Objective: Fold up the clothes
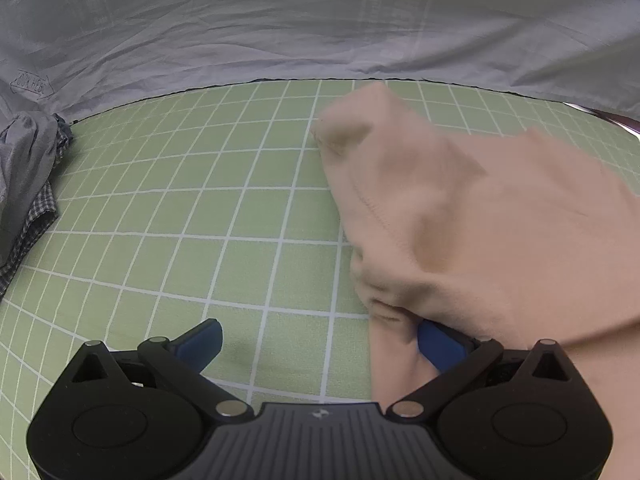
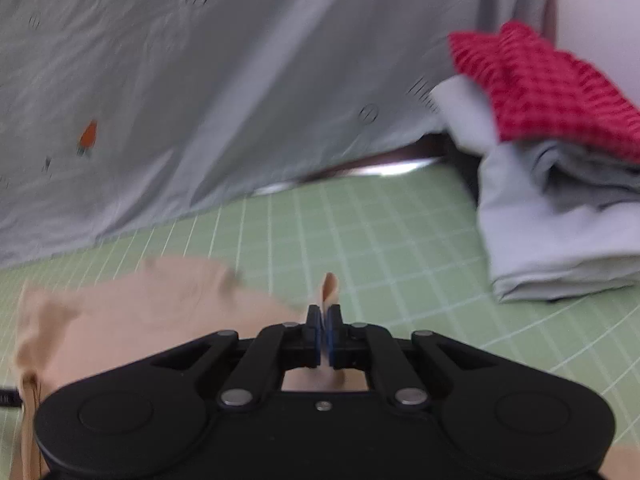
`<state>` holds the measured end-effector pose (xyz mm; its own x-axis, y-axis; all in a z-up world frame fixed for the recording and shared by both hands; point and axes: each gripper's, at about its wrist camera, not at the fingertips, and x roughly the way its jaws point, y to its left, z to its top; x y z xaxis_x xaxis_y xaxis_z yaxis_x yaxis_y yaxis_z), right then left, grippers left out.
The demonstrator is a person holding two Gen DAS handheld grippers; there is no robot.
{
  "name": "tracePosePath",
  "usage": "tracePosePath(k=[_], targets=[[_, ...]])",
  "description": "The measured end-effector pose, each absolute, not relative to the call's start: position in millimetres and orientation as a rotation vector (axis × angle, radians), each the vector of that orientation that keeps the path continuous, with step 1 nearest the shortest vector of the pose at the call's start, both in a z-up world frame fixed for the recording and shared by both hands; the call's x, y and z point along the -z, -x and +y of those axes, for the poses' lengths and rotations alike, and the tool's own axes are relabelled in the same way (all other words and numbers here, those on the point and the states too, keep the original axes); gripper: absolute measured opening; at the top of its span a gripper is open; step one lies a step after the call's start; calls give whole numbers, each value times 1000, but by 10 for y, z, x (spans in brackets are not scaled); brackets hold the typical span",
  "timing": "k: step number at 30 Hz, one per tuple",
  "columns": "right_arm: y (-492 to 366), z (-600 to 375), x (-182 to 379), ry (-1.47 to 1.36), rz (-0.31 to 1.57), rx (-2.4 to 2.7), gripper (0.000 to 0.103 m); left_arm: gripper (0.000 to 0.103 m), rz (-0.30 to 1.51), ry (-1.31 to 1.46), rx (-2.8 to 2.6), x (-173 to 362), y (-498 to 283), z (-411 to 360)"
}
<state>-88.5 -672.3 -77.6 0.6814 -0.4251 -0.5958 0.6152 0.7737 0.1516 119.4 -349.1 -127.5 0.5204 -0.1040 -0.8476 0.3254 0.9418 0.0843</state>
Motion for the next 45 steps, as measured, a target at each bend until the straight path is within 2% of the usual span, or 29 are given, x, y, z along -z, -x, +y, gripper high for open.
tracePosePath(k=[4, 8, 12, 16, 17, 20, 23, 25, 26, 27, 28, 30, 35, 37, 38, 39, 40, 41, 42, 45], targets=[[1097, -7066, 703, -388, 491, 859, 3, 103, 1014, -209, 262, 1276, -1224, -3460], [1147, -7110, 867, -429, 542, 872, 3, 102, 1026, -181, 282, 1193, -1277, -3407], [1195, -7148, 1035, -471, 595, 879, 4, 100, 1019, -21, 328, 1035, -1424, -3247], [1233, -7176, 1159, -496, 629, 894, 4, 91, 1014, 73, 367, 1014, -1714, -3260], [1232, -7179, 1179, -494, 637, 894, 4, 88, 1013, 85, 381, 1046, -1793, -3281], [1195, -7204, 1214, -477, 654, 894, 4, 68, 1027, 97, 423, 1152, -2021, -3425], [1177, -7245, 1247, -485, 661, 901, 4, 66, 1007, 72, 471, 1220, -2169, -3608], [1173, -7278, 1269, -495, 664, 904, 4, 61, 1010, 59, 494, 1275, -2266, -3720], [1169, -7293, 1281, -500, 666, 905, 4, 50, 1015, 56, 501, 1310, -2305, -3759], [1164, -7309, 1293, -504, 669, 906, 4, 28, 1018, 50, 505, 1339, -2335, -3790], [1160, -7320, 1302, -507, 672, 907, 4, 14, 1022, 44, 509, 1368, -2365, -3822], [1150, -7337, 1320, -507, 679, 908, 4, 11, 1009, 46, 513, 1391, -2406, -3848], [1134, -7349, 1337, -487, 690, 922, 4, 12, 997, 89, 472, 1462, -2447, -3850], [1111, -7337, 1348, -479, 702, 918, 4, 19, 978, 51, 468, 1415, -2383, -3879], [1097, -7315, 1328, -464, 703, 915, 4, 27, 968, 35, 466, 1386, -2350, -3888], [1084, -7292, 1306, -449, 703, 911, 4, 45, 957, 32, 464, 1330, -2310, -3862], [1070, -7269, 1284, -434, 703, 907, 4, 57, 946, 28, 461, 1274, -2271, -3837], [1064, -7242, 1241, -422, 694, 901, 4, 77, 934, 27, 457, 1217, -2225, -3804], [1062, -7205, 1192, -410, 683, 891, 4, 82, 921, 39, 445, 1147, -2147, -3728], [1038, -7019, 1013, -346, 651, 850, 4, 84, 888, 44, 400, 954, -1860, -3504]])
